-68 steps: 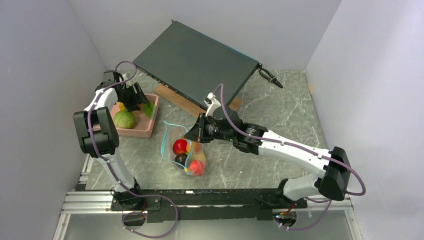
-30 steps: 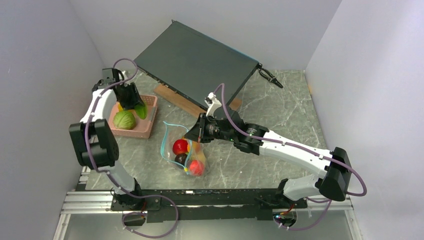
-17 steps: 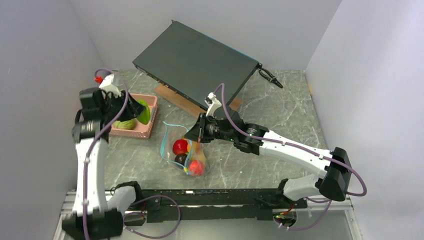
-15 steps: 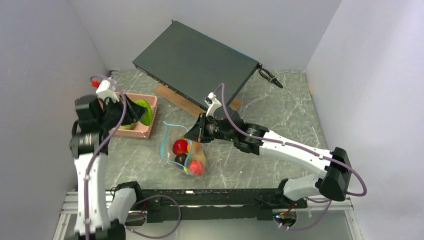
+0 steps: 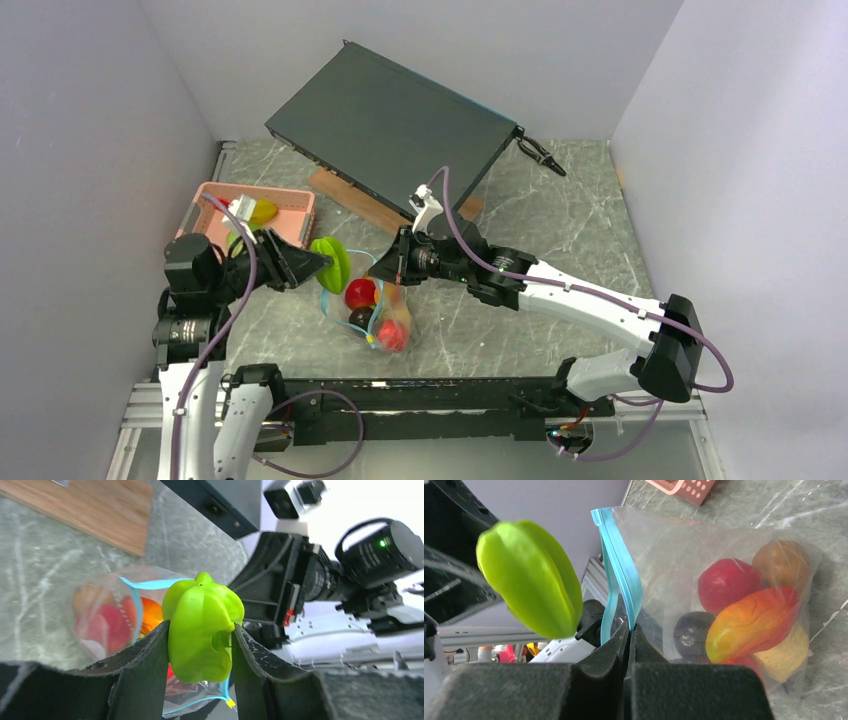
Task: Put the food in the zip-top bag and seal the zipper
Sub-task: Place the fake fruit in the zipper food storage bag.
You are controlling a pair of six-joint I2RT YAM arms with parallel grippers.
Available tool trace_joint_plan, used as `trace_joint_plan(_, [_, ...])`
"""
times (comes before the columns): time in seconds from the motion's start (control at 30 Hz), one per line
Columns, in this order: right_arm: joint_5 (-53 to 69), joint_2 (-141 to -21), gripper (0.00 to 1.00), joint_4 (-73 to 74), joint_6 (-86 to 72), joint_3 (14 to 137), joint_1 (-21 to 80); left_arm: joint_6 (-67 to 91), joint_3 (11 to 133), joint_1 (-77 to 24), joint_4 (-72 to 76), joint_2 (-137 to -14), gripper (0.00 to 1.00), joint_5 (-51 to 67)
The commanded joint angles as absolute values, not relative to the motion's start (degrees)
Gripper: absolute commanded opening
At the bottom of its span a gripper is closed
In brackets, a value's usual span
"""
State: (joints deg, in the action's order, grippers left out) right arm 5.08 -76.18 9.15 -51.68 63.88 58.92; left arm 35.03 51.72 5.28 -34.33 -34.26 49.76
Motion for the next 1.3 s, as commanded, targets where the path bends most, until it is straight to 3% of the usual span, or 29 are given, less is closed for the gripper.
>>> trace_joint_plan(0.0, [6.6,-76.5,0.00,4.4,-51.9,64.6,58.9,41.8,48.7,-0.3,-28.7,-33.6,0.40,50.8])
trace_joint_plan(0.27, [6.8,-77.1,0.00,4.2,-51.9,64.9,58.8,43.3,45.9,-10.3,-29.3,-36.5,0.36,41.7])
trace_joint_plan(0.47, [6.0,-76.6,0.00,4.6,-51.8,64.7,58.8,44.2,44.8,-12.3,-28.5,-38.9,0.45,38.7])
trace_joint_plan(0.73, [4.6,-75.5,0.00,5.4,-51.5,64.5,58.7,40.6,46.2,-12.4,-32.8,-39.9,0.48,35.9])
trace_joint_plan(0.8, [4.3,-75.1,0.00,5.1,-51.5,64.3,58.8,40.3,46.2,-12.4,-33.1,-39.9,0.53,35.8])
trace_joint_plan(1.0, [4.6,-75.7,0.00,5.4,-51.2,65.5,58.8,39.9,47.0,-12.3,-33.3,-40.1,0.79,35.7])
trace_joint_plan(1.27, [4.6,-75.5,0.00,5.4,-51.3,65.0,58.8,34.6,54.6,-12.3,-39.0,-40.0,0.82,30.2])
